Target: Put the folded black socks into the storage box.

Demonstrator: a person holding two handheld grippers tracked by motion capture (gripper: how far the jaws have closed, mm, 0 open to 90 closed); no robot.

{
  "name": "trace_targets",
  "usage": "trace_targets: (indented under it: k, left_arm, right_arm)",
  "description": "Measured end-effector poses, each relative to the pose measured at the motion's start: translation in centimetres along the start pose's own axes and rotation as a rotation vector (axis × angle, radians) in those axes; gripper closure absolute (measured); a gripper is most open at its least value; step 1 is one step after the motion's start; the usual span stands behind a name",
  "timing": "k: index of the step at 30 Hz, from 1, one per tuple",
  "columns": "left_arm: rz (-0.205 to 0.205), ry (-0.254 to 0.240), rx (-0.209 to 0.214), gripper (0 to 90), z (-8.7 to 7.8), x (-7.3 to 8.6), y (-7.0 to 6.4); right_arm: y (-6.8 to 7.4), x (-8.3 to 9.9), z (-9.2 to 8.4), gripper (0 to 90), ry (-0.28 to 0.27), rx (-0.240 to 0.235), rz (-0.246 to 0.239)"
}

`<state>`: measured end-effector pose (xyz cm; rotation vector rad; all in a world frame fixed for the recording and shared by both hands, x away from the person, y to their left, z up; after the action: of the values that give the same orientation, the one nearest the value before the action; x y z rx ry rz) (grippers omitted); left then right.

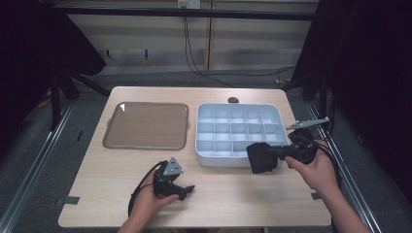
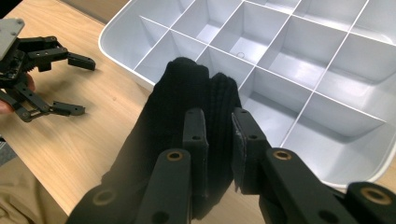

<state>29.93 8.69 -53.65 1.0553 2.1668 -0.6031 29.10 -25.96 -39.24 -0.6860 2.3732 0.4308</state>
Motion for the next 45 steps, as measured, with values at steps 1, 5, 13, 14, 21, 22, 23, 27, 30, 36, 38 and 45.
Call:
trace_targets:
  k: [1,5,13,14,21,22,23,27,30,36,38,45]
  left_arm:
    - [-0.003,-0.002,-0.001,15.1,0.0,0.0,0.0]
    - [-0.003,-0.002,0.0,15.0,0.0,0.0,0.0]
    - [0.0,0.0,0.0,15.1,0.0,0.0,0.0]
    - [0.0,0.0,0.0,15.1,0.0,0.0,0.0]
    - [-0.012,-0.01,0.0,15.1,0.1,0.0,-0.1]
    - [-0.011,-0.009,0.0,15.1,0.1,0.0,-0.1]
    - [-0.012,-0.01,0.0,15.1,0.1,0.0,-0.1]
    - [-0.011,-0.012,0.0,15.1,0.1,0.0,-0.1]
    - [-0.011,-0.012,0.0,15.1,0.1,0.0,-0.1]
    - [-0.008,-0.011,-0.001,15.0,0.1,0.0,0.0]
    - [-0.008,-0.011,-0.001,15.0,0.1,0.0,0.0]
    - [-0.009,-0.011,-0.001,15.0,0.1,0.0,0.0]
  right_arm:
    - [-0.1,0.0,0.0,78.0,-0.001,0.004,0.001]
    - [-0.3,-0.1,-0.2,78.0,-0.003,0.006,0.004]
    - [-1.1,-0.3,-0.4,78.0,0.0,0.026,0.014]
    - [-1.3,-0.3,-0.4,78.0,0.003,0.028,0.016]
    - [-2.2,-0.4,-0.3,78.0,0.009,0.056,0.033]
    - [-2.4,-0.5,-0.4,78.0,0.011,0.063,0.035]
    - [-2.5,-0.5,-0.4,78.0,0.012,0.064,0.031]
    - [-3.3,-0.7,-0.5,78.0,0.007,0.08,0.047]
    - [-3.8,-0.9,-0.5,77.9,0.014,0.094,0.058]
    - [-4.8,-1.3,-0.5,77.9,0.015,0.113,0.071]
    - [-5.1,-1.3,-0.5,77.9,0.013,0.118,0.079]
    - [-6.1,-1.4,-0.3,77.9,0.021,0.129,0.088]
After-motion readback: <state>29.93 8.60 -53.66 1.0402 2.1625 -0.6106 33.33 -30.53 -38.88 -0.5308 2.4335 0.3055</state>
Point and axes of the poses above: each handheld gripper's, and its own axes: z roughly forward along the jaws, x roughly out of its underside, y roughly to its left, the point moved 4 cm from there along z, roughly forward along the jaws, and after that the axes turned 7 degrees about -z, right-handed, at the moved point
